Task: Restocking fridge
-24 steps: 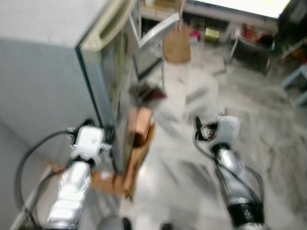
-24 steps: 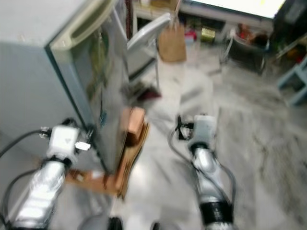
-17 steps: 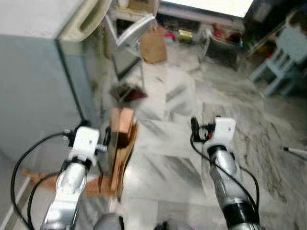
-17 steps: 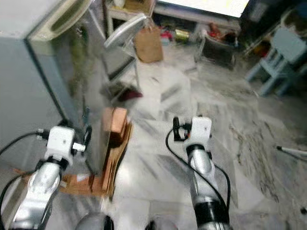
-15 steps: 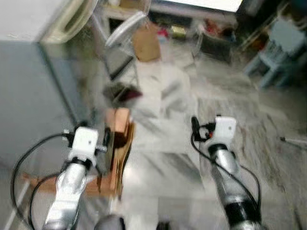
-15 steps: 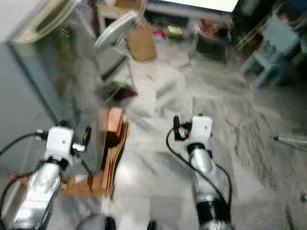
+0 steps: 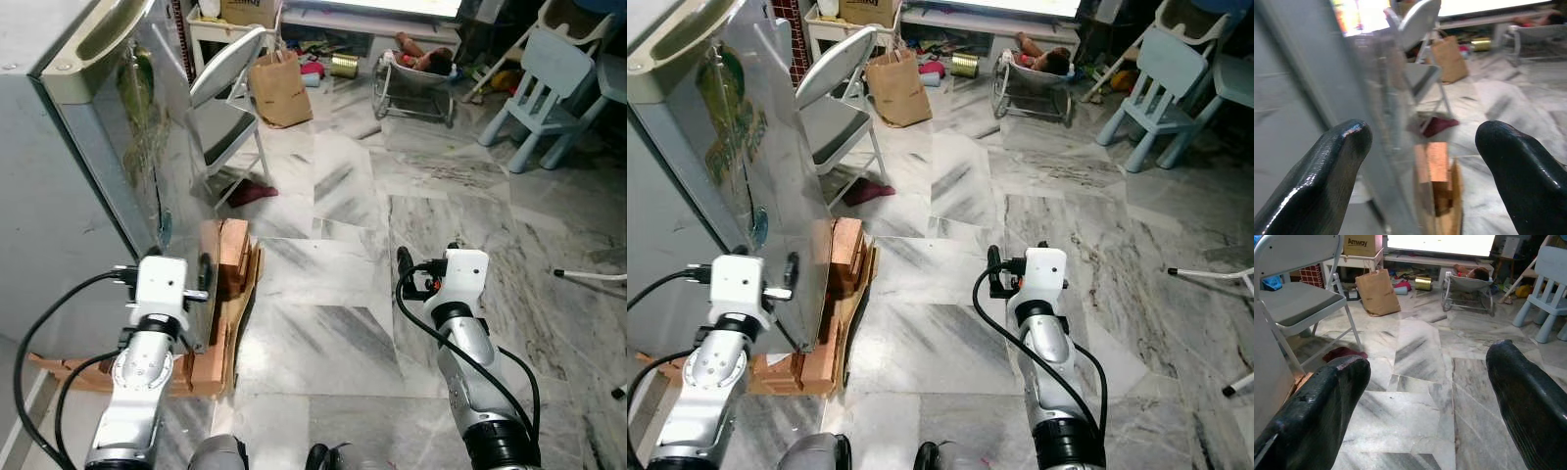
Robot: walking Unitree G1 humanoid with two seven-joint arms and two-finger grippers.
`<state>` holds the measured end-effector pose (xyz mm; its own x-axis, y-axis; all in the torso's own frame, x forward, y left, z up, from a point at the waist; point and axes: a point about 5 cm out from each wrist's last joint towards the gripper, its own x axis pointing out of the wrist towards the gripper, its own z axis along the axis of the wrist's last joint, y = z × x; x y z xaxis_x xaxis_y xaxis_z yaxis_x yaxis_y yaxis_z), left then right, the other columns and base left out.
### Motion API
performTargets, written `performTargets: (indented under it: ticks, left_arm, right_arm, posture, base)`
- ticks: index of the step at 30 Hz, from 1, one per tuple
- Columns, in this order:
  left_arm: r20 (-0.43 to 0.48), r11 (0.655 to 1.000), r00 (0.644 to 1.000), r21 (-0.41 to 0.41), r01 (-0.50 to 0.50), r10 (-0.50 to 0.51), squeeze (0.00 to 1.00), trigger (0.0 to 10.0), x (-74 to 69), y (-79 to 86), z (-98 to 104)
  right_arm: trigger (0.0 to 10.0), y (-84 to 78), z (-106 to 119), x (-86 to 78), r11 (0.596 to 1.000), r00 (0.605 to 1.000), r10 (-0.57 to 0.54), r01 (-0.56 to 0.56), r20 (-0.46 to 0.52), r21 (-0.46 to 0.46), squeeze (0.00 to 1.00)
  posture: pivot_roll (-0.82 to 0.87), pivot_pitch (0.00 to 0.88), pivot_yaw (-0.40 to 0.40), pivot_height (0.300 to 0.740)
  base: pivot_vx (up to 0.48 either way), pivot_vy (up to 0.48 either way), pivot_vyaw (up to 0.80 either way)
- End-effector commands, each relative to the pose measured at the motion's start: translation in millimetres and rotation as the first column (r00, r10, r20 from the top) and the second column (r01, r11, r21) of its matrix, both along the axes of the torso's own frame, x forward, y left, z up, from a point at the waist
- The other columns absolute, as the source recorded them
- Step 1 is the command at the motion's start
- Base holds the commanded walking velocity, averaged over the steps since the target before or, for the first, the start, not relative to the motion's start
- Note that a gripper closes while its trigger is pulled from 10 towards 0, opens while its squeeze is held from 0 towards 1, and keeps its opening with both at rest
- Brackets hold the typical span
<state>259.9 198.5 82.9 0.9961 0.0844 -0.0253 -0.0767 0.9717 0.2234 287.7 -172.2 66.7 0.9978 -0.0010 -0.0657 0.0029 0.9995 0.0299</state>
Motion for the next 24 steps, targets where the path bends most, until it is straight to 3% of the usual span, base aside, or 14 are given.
performTargets:
  ticks: [1, 6, 10, 15, 19, 24]
  left_arm:
    - [-0.006, 1.000, 1.000, 0.004, 0.001, -0.001, 0.00, 10.0, 4.0, -0.4, 0.0]
    - [-0.018, 0.999, 1.000, -0.026, -0.024, 0.023, 0.00, 10.0, 19.3, 1.8, -0.5]
    - [-0.005, 0.999, 0.999, -0.012, -0.045, 0.045, 0.00, 10.0, 40.2, 4.9, 4.4]
    - [0.013, 0.994, 0.994, -0.007, -0.109, 0.109, 0.00, 10.0, 57.2, 14.6, 13.3]
    - [0.021, 0.994, 0.993, -0.009, -0.113, 0.113, 0.00, 10.0, 58.6, 14.4, 13.3]
    - [-0.015, 0.999, 0.999, -0.025, -0.047, 0.047, 0.00, 10.0, 47.2, 4.6, -0.3]
  right_arm:
    - [10.0, -1.8, 0.9, -0.4, 1.000, 1.000, 0.003, -0.003, -0.004, -0.009, 0.00]
    - [10.0, 1.1, -5.0, -7.4, 0.998, 0.997, 0.063, -0.064, -0.048, -0.018, 0.00]
    - [10.0, -1.3, -9.5, -15.2, 0.997, 0.993, 0.074, -0.074, -0.094, 0.011, 0.00]
    - [10.0, 1.0, -4.1, -17.7, 0.994, 0.991, 0.110, -0.111, -0.079, -0.005, 0.00]
    - [10.0, -3.0, -3.6, -19.2, 0.994, 0.991, 0.103, -0.105, -0.087, -0.012, 0.00]
    - [10.0, -2.6, -6.8, -21.9, 0.995, 0.989, 0.102, -0.104, -0.107, -0.009, 0.00]
  posture:
    - [0.12, 0.074, -0.103, 0.740]
    - [0.10, 0.088, -0.106, 0.740]
    - [0.09, 0.101, -0.121, 0.740]
    - [0.06, 0.105, -0.123, 0.740]
    - [0.06, 0.107, -0.117, 0.740]
    - [0.07, 0.112, -0.110, 0.740]
  base:
    - [0.000, 0.000, 0.00]
    - [0.000, 0.000, 0.00]
    - [0.000, 0.000, 0.00]
    - [0.000, 0.000, 0.00]
    - [0.000, 0.000, 0.00]
    - [0.000, 0.000, 0.00]
